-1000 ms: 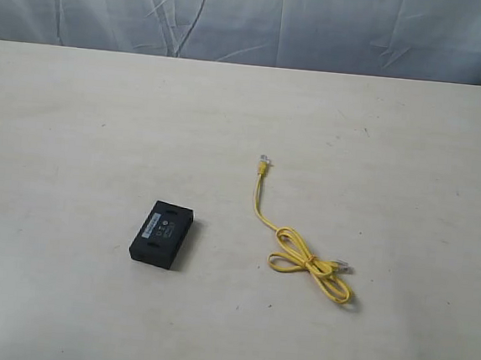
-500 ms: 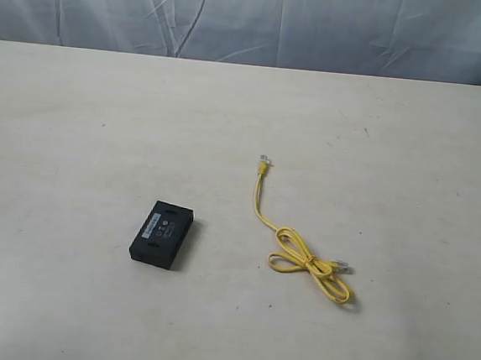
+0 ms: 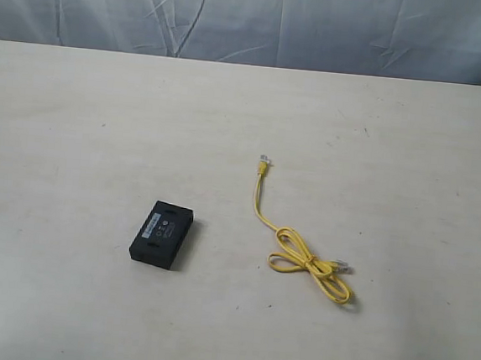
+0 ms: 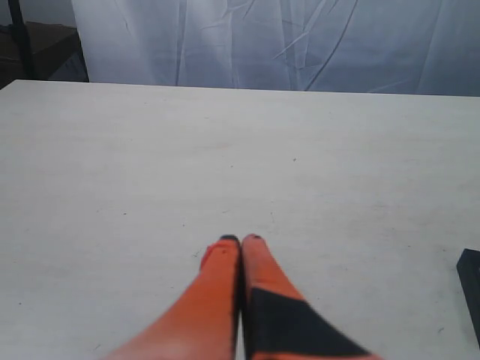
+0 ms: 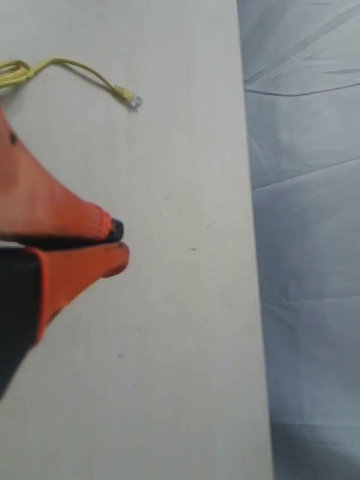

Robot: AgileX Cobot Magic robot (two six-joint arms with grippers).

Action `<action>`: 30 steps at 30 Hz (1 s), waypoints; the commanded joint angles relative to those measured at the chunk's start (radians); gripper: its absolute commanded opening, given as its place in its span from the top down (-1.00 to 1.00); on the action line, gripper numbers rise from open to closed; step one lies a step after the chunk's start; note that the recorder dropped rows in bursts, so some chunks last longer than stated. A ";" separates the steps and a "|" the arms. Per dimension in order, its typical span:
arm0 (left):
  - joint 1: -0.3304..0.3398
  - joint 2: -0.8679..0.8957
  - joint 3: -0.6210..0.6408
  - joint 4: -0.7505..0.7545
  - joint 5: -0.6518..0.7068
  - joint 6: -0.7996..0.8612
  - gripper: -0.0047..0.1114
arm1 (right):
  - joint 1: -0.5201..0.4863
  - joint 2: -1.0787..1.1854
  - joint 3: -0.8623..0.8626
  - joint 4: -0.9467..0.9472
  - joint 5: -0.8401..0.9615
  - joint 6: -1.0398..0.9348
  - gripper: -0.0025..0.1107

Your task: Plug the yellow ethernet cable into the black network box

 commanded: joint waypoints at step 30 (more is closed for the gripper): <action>0.000 -0.005 0.005 0.002 -0.013 -0.001 0.92 | 0.439 1.400 -1.069 0.163 0.494 0.067 0.97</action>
